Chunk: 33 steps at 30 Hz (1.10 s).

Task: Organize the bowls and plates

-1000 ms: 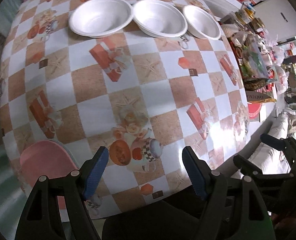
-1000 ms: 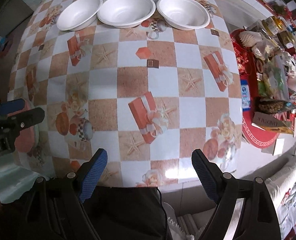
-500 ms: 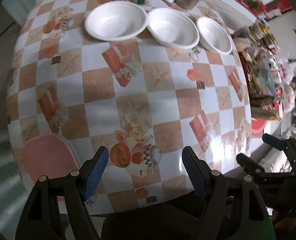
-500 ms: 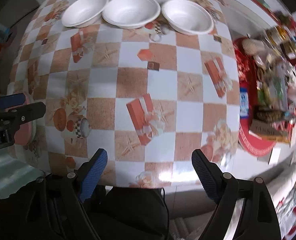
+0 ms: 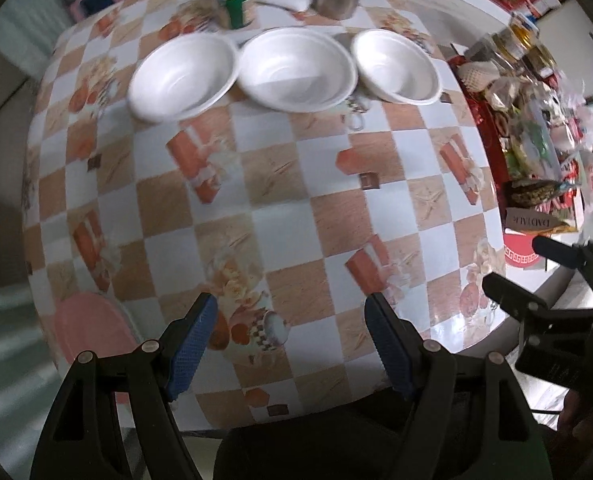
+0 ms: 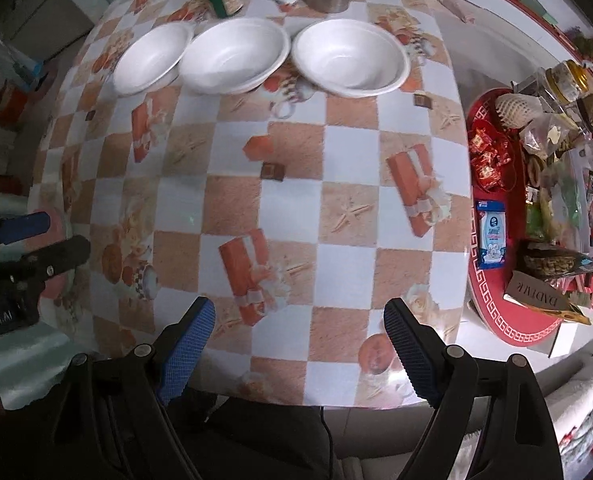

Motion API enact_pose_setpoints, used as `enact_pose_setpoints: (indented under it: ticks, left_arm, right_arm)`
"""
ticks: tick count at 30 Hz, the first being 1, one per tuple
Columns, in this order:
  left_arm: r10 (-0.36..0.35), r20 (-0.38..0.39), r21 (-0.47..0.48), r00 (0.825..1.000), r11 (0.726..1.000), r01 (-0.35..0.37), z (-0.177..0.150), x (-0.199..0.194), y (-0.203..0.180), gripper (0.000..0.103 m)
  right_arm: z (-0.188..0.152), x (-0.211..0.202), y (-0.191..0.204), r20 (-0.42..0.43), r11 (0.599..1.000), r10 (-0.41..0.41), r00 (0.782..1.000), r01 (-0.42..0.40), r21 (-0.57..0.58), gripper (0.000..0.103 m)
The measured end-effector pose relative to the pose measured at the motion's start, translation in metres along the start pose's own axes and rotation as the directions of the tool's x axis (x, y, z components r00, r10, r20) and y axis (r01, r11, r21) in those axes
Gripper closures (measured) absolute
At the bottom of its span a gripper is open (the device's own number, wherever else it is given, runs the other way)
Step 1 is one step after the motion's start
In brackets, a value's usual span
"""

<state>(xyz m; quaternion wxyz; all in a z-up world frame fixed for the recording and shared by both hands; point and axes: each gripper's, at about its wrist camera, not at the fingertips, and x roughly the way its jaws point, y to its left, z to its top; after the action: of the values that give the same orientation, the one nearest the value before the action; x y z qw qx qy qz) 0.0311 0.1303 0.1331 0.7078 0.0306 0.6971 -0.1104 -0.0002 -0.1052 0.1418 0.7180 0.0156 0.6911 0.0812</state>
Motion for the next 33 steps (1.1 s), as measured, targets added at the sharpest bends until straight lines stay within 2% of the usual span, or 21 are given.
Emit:
enact_pose_setpoints:
  ticks: [8, 33]
  left_arm:
    - [0.000, 0.006, -0.004, 1.000, 1.000, 0.000, 0.005, 0.000, 0.000, 0.024]
    - [-0.025, -0.014, -0.019, 1.000, 1.000, 0.024, -0.004, 0.005, 0.018, 0.024]
  right_arm:
    - [0.004, -0.003, -0.018, 0.013, 0.998, 0.019, 1.000, -0.019, 0.052, 0.016]
    - [-0.007, 0.003, 0.000, -0.016, 0.998, 0.007, 1.000, -0.006, 0.063, 0.016]
